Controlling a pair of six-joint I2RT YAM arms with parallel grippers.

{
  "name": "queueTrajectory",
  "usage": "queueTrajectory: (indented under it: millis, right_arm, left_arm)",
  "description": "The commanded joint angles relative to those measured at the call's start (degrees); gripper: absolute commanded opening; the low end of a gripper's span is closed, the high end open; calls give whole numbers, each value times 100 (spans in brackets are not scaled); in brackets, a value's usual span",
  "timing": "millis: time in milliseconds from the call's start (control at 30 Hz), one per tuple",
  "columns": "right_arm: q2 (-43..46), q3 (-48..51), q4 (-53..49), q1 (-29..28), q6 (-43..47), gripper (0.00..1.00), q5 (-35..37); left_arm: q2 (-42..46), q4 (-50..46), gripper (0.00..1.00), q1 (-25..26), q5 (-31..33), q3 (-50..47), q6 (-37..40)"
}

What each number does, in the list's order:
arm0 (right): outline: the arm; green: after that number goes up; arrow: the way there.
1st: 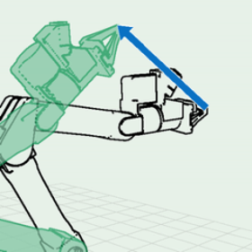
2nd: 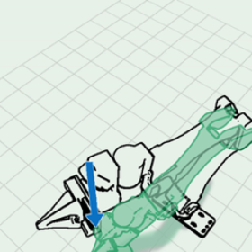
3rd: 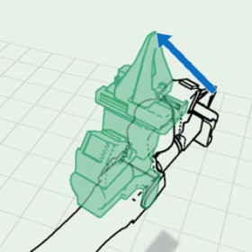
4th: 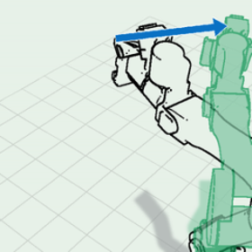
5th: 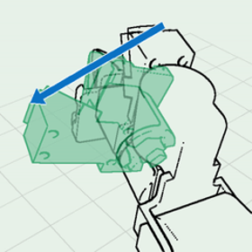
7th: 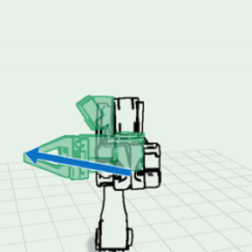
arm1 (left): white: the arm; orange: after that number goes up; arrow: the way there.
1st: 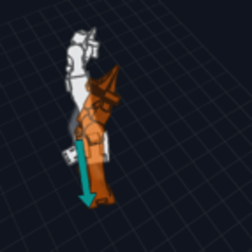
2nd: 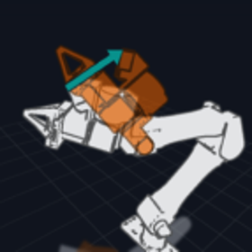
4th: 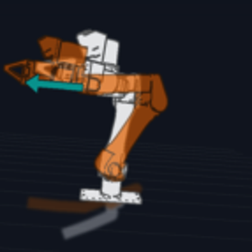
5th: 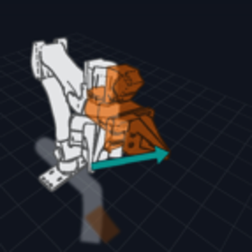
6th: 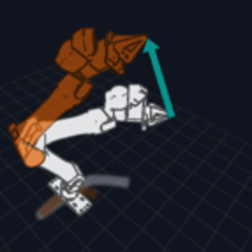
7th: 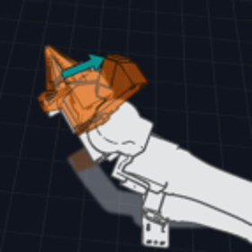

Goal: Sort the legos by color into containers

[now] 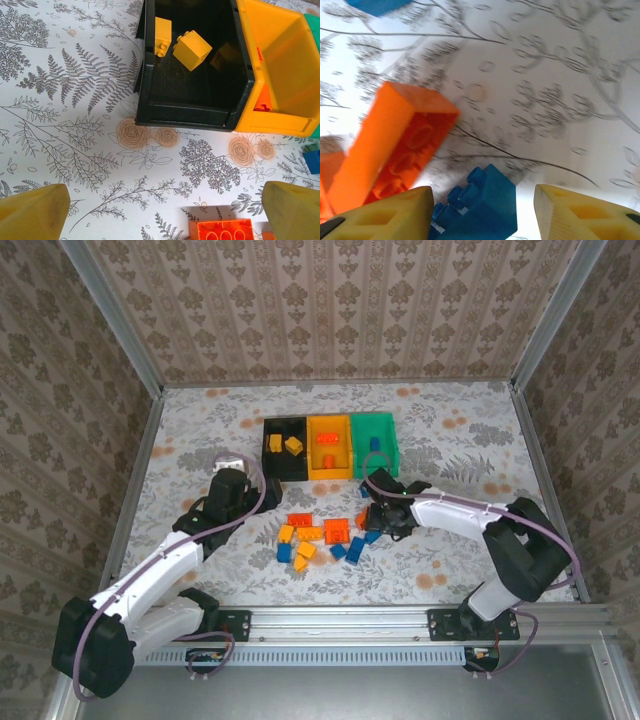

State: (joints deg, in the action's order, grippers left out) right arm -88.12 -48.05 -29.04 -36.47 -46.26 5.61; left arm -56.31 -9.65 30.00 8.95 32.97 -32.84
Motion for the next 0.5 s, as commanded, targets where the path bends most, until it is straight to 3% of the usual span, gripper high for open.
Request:
queueTrajectory:
  millis: [0, 167, 367, 467]
  right_arm:
    - [422, 179, -437, 132, 42, 57, 272]
    - [535, 239, -190, 193, -5, 63, -240]
    - [198, 256, -224, 183, -308, 63, -901]
    - [100, 259, -319, 199, -357, 60, -851]
  left_arm:
    - [-29, 163, 100, -47, -74, -55, -90]
    - [-64, 161, 100, -56, -103, -64, -95]
    - [-43, 130, 100, -75, -79, -89, -90]
    - [-30, 155, 100, -85, -85, -128, -126]
